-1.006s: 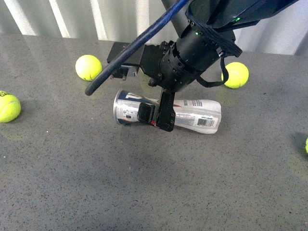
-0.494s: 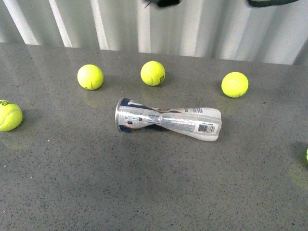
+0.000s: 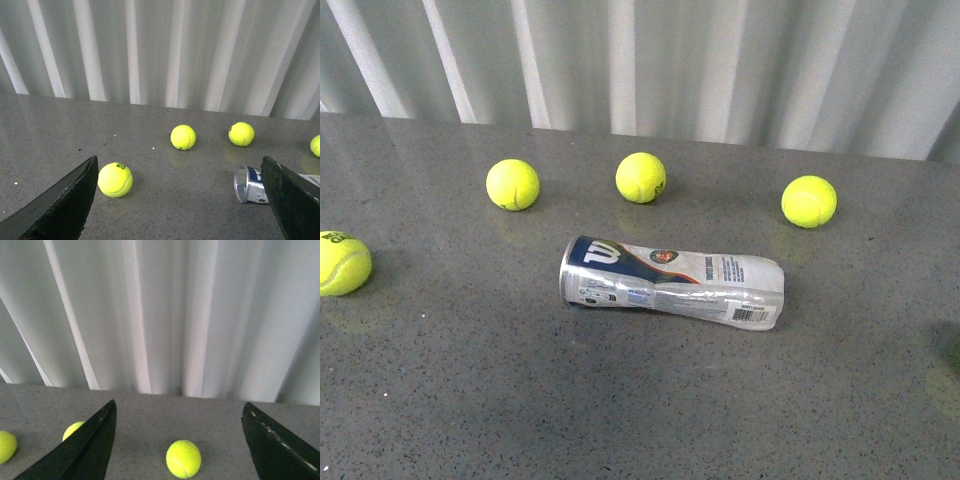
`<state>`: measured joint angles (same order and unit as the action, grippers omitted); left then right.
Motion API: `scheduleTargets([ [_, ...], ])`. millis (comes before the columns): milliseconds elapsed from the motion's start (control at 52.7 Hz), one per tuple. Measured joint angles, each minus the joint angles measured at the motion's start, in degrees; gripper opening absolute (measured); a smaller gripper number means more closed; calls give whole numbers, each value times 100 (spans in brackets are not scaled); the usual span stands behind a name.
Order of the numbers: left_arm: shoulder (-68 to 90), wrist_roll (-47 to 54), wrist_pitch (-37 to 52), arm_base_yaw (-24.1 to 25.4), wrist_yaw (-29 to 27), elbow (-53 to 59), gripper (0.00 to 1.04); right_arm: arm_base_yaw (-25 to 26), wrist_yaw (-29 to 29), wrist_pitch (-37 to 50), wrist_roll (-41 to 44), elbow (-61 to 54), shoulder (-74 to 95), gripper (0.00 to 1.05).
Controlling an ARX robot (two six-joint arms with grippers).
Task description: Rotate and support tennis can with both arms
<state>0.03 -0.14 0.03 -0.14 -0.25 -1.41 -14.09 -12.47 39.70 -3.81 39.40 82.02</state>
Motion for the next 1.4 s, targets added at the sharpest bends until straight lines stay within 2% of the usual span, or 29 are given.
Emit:
scheduleTargets([
  [152, 0, 0, -2, 0, 13, 0, 98, 273, 170, 640, 275, -955, -636, 50],
  [437, 0, 0, 0, 0, 20, 0, 98, 649, 553, 835, 361, -2190, -1561, 4],
  [778, 0, 0, 0, 0, 24, 0, 98, 970, 833, 614, 380, -3049, -2656, 3],
  [854, 0, 0, 0, 0, 22, 0, 98, 1231, 1213, 485, 382, -3185, -2914, 3],
  [968, 0, 0, -2, 0, 22, 0, 98, 1388, 1211, 302, 380, -3351, -3270, 3],
  [1196, 0, 0, 0, 0, 22, 0, 98, 1399, 1237, -175, 380, -3595, -3993, 3],
  [1310, 0, 0, -2, 0, 22, 0, 98, 1399, 1239, 9, 380, -3832, -4111, 3],
  [1405, 0, 0, -2, 0, 22, 0, 98, 1399, 1237, -313, 380, -3910, -4395, 3],
])
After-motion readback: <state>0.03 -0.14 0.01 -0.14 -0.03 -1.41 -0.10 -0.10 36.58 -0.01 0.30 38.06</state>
